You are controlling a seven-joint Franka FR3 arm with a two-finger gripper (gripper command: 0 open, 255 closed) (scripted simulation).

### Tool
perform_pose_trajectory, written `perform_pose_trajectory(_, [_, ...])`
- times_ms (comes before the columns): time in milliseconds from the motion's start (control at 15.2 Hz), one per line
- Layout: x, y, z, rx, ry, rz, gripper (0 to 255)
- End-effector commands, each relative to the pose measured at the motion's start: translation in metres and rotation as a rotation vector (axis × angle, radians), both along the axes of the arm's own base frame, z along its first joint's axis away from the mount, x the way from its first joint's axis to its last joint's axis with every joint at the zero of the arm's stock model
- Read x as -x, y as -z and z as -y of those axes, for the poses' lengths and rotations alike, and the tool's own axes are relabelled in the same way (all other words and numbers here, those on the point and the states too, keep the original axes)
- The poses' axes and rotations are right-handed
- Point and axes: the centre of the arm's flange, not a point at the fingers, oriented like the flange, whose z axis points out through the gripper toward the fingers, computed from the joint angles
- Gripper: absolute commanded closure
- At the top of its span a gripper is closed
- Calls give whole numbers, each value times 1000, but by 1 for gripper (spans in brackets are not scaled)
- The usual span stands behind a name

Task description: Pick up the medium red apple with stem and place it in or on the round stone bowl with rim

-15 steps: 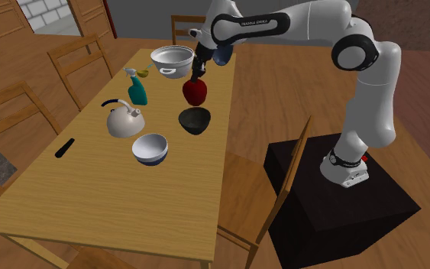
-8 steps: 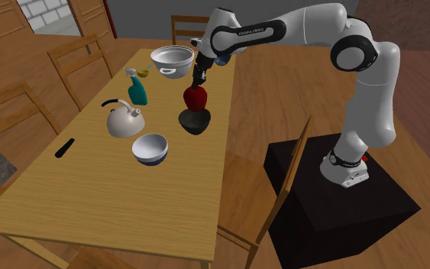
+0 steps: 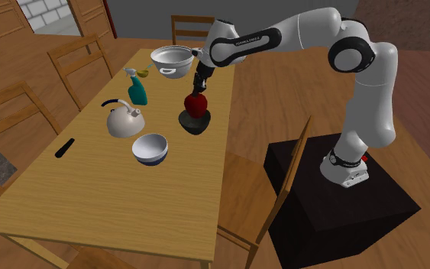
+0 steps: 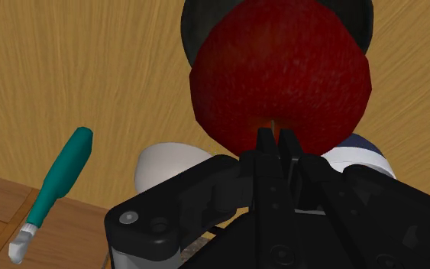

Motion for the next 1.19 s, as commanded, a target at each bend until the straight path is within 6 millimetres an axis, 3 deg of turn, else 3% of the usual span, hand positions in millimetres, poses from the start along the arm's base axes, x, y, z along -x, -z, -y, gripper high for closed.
perform_pose_trajectory(0, [0,3,0,1,0,1,255])
perform_pose_trajectory(330, [0,3,0,1,0,1,255])
perform_pose_trajectory(396, [0,3,0,1,0,1,0])
perform_pose_trajectory(726, [0,3,0,1,0,1,0])
perform_pose_trajectory(990, [20,-43,0,1,0,1,0])
perform_pose_trajectory(1122, [20,-43,0,1,0,1,0])
